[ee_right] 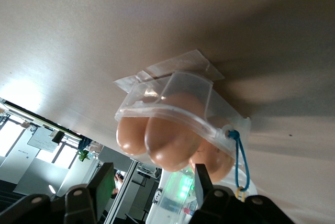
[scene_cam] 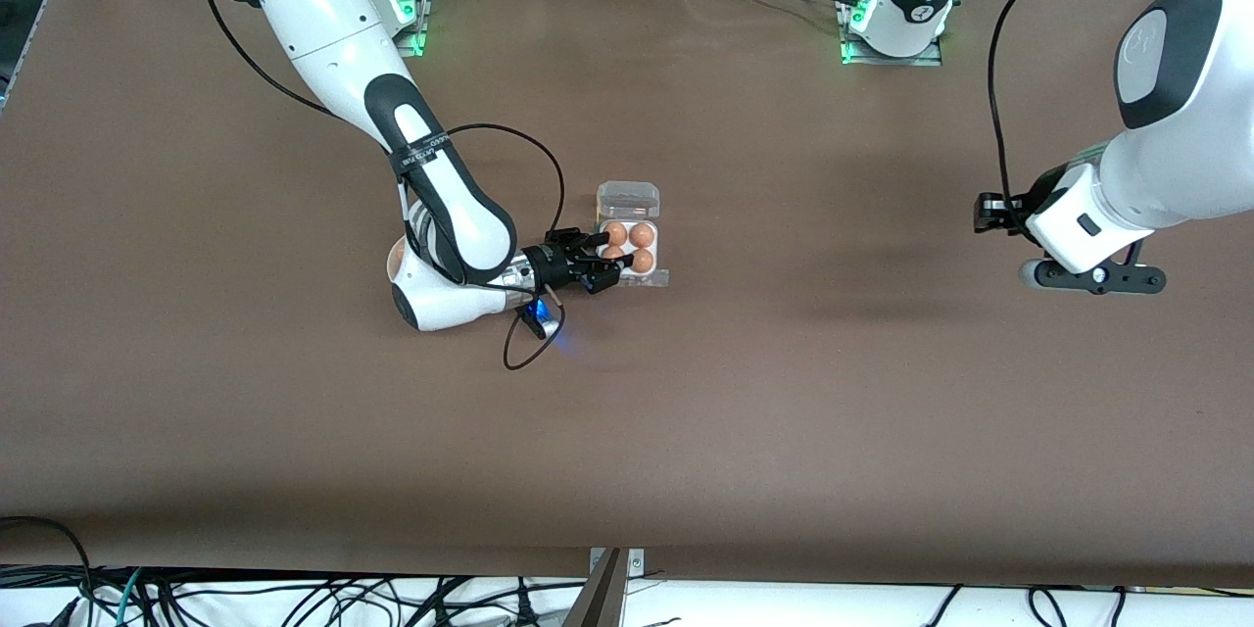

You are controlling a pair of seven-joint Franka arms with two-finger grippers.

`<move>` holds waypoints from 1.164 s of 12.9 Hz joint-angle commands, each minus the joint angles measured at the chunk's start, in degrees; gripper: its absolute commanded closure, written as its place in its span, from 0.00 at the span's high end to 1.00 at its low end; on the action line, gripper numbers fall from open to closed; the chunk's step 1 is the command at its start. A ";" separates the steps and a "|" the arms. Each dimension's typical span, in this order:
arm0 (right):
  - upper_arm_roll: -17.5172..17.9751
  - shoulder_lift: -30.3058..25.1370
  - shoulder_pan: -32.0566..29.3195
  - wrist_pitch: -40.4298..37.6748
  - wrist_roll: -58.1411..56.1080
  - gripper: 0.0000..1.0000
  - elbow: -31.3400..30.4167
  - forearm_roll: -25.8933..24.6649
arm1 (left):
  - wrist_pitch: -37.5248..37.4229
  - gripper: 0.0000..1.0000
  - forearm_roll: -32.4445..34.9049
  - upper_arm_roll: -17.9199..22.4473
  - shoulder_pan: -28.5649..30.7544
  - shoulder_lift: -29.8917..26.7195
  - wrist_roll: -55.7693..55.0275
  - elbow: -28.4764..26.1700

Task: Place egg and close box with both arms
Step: 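Withdraw the right gripper while the left gripper reaches the carton lid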

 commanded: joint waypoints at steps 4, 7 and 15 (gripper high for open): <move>-0.61 -0.33 -3.28 -1.28 -0.98 0.82 2.57 -0.40 | -1.36 0.18 -5.10 0.37 -9.65 2.70 -14.31 -0.06; -0.61 -1.03 -8.02 -6.62 -0.89 1.00 5.04 -3.56 | -1.19 0.08 -8.94 0.37 -16.87 5.69 -23.56 0.11; -5.43 -11.65 -12.26 -15.52 -0.62 1.00 7.24 -32.62 | -0.31 0.01 -23.80 0.37 -25.15 15.88 -31.21 3.27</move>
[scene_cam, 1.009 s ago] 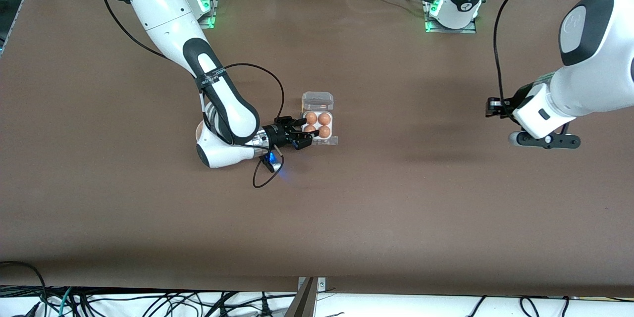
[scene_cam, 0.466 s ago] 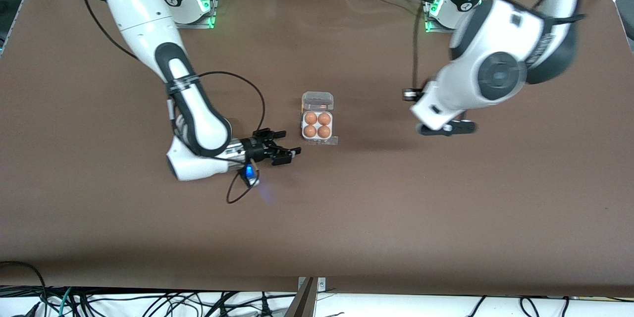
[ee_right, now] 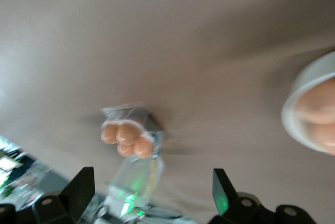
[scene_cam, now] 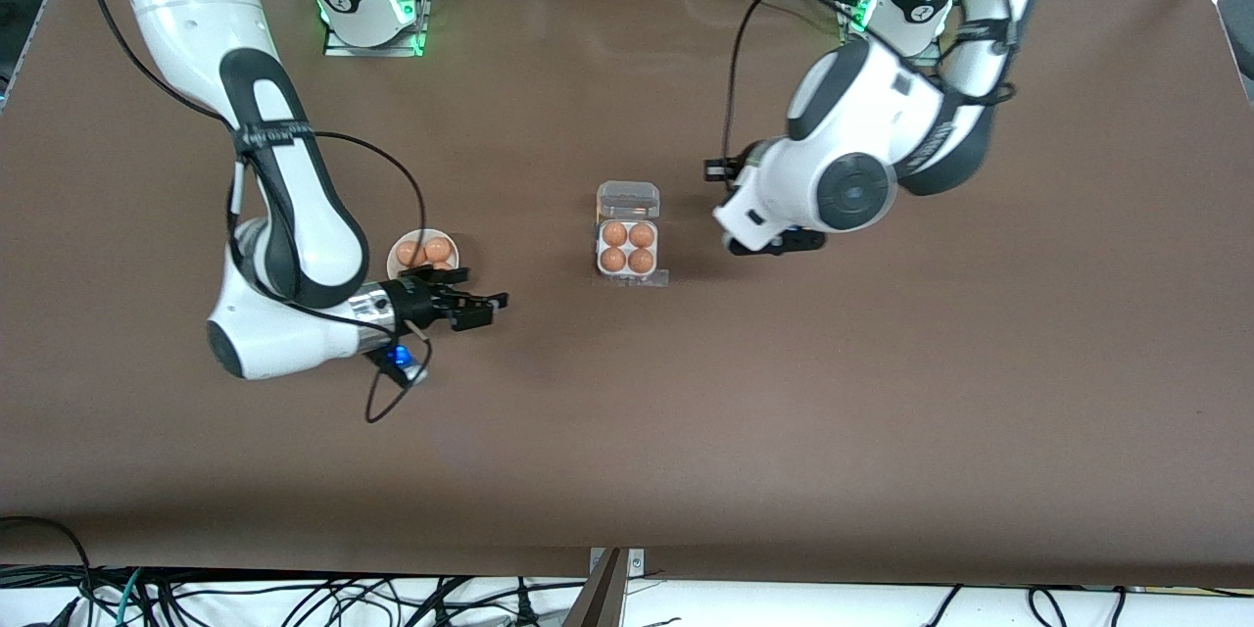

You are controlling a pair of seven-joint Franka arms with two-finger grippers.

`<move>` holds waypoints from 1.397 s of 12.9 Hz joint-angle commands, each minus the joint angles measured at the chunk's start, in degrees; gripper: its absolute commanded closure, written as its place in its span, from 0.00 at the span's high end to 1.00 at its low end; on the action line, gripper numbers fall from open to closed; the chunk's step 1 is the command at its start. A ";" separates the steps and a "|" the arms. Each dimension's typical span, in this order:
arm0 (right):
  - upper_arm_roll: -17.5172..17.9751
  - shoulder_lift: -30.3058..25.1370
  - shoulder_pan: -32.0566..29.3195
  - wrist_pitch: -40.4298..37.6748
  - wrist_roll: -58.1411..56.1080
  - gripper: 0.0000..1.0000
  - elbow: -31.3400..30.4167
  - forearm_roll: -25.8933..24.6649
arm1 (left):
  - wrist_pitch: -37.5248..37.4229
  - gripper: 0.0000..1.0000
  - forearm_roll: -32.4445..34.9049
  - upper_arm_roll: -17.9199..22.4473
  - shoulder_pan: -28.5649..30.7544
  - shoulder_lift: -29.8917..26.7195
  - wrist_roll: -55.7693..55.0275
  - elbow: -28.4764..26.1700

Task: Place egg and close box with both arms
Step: 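Withdraw the right gripper while the left gripper reaches the carton lid, then press the carton lid shut with the left gripper while the right gripper retracts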

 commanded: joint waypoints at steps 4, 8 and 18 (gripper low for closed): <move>-4.58 -8.34 0.17 -2.20 -0.61 1.00 -0.67 -21.74 | 1.00 0.01 -6.00 0.79 -5.12 7.93 -6.20 4.09; -4.42 -14.49 -1.57 -1.68 -0.53 1.00 -0.67 -35.05 | 3.20 0.01 -6.09 0.79 -8.63 10.57 -7.18 4.19; -3.71 -37.07 -11.06 1.13 -10.37 1.00 -12.95 -39.71 | 13.83 0.01 -5.74 0.96 -10.75 14.01 -7.09 4.36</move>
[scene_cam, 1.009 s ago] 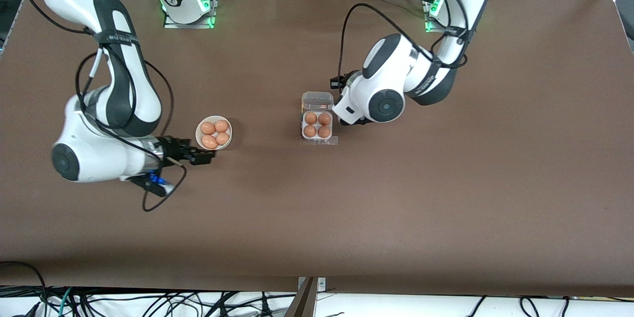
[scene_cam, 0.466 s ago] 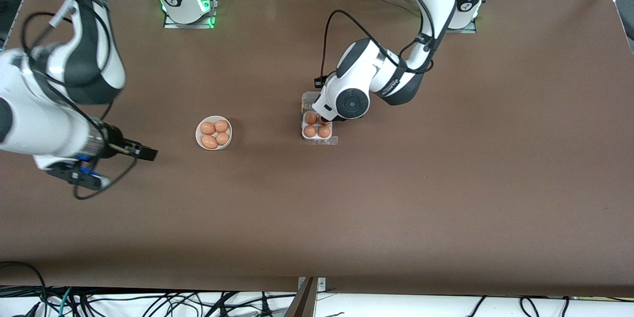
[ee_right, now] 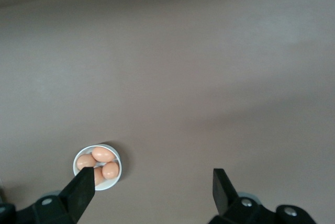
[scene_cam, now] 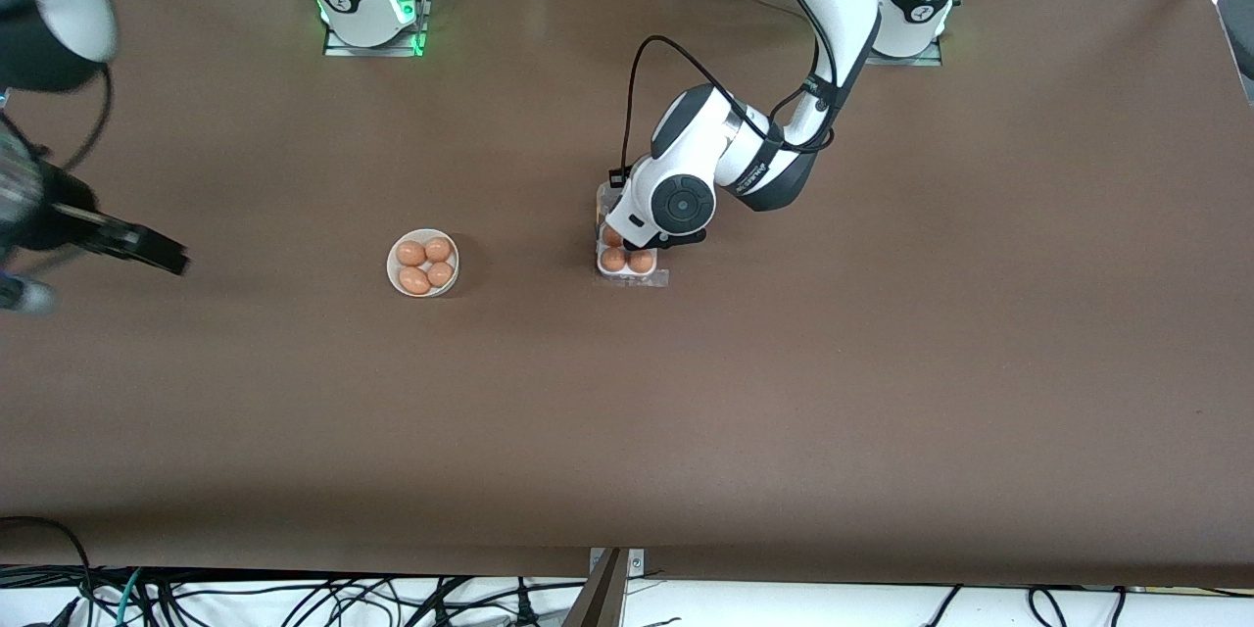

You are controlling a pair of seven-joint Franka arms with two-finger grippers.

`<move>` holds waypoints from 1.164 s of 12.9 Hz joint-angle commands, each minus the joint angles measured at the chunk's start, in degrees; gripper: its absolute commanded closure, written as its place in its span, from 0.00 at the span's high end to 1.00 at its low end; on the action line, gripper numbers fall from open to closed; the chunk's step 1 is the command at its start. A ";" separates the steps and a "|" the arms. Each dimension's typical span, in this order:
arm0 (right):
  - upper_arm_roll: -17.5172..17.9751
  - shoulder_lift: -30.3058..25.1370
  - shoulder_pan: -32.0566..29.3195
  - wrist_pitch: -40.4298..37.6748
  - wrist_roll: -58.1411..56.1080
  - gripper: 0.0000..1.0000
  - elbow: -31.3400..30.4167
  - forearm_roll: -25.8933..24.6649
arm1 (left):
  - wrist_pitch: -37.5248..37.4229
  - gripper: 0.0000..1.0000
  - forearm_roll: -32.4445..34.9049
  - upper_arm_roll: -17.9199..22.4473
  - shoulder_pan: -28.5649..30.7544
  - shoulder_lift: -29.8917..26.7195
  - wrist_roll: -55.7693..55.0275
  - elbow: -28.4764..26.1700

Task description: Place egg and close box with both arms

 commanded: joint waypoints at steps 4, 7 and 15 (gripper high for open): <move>4.57 -11.36 -4.92 6.84 -4.76 1.00 -15.29 0.72 | 4.25 0.01 -0.92 1.88 0.28 0.74 -0.64 3.14; 6.52 -11.36 -4.92 6.58 -4.22 1.00 -14.85 0.64 | 8.39 0.04 -0.66 4.43 0.37 0.65 -0.46 5.16; 6.34 -9.25 -4.39 7.28 -4.23 1.00 -13.88 0.64 | 7.17 1.00 17.41 18.92 0.90 -2.86 0.42 11.31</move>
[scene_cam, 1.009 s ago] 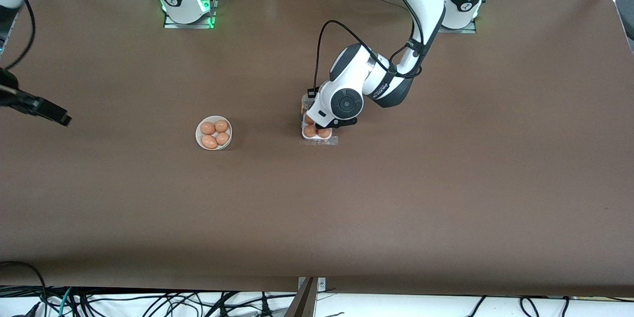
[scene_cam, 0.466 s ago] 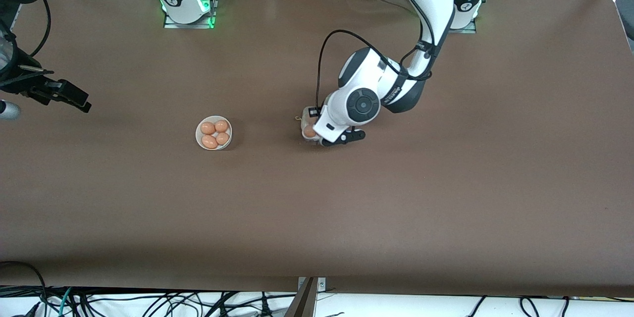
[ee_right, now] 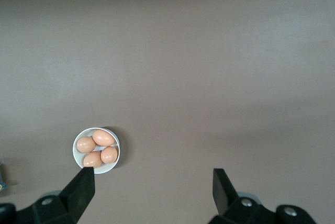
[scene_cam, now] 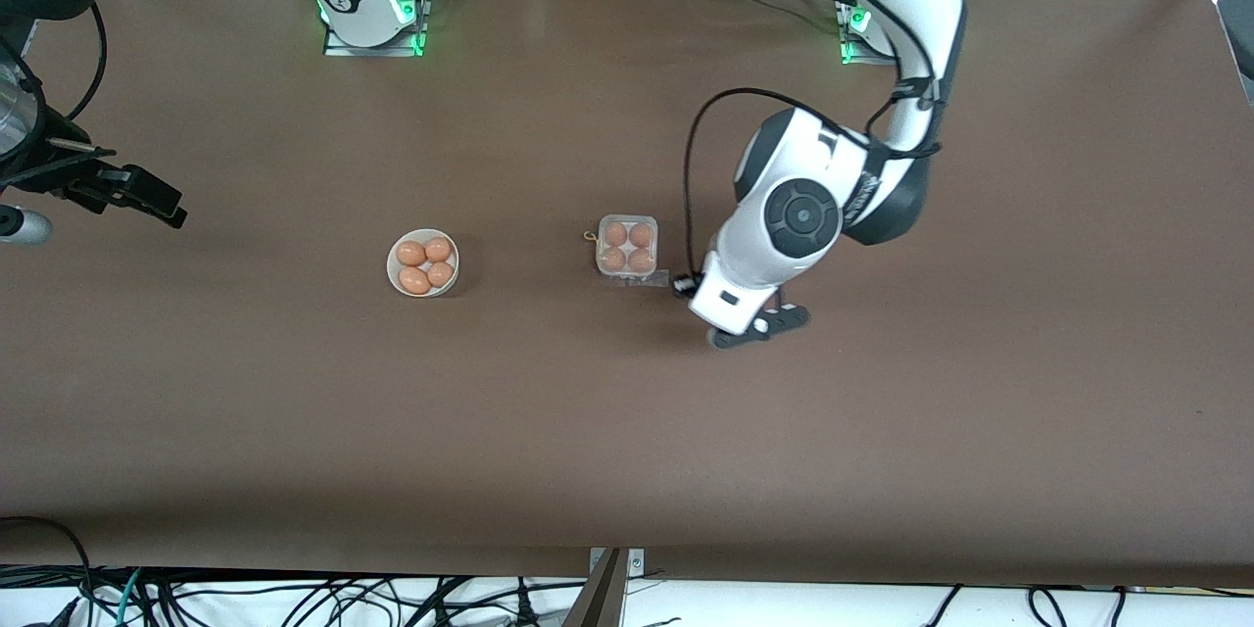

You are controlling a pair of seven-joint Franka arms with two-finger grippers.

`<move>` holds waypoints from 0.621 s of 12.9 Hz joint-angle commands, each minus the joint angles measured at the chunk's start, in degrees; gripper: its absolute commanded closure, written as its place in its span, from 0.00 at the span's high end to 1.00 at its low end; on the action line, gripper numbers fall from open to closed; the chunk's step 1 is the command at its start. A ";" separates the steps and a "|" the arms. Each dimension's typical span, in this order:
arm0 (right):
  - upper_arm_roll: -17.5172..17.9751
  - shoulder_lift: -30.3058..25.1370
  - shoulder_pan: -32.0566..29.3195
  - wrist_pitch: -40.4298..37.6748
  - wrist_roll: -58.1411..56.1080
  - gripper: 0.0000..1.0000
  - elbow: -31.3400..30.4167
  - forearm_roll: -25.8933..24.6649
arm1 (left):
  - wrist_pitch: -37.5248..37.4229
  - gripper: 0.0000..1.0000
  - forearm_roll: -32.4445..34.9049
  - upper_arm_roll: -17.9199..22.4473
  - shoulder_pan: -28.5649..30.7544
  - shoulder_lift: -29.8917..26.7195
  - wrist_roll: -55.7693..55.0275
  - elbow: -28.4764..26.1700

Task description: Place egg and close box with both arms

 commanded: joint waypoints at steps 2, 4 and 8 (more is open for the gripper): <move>0.53 -0.48 -0.58 0.62 -0.44 1.00 -0.43 0.41 | -2.82 1.00 6.01 4.76 2.75 -3.26 1.54 2.09; 0.53 -0.48 -0.58 0.62 -0.44 1.00 -0.43 0.41 | -5.02 1.00 5.93 4.68 6.62 -3.27 4.78 4.72; 0.53 -0.48 -0.50 0.62 -0.44 1.00 -0.43 0.41 | -11.44 1.00 6.36 3.81 14.70 -6.49 14.44 6.85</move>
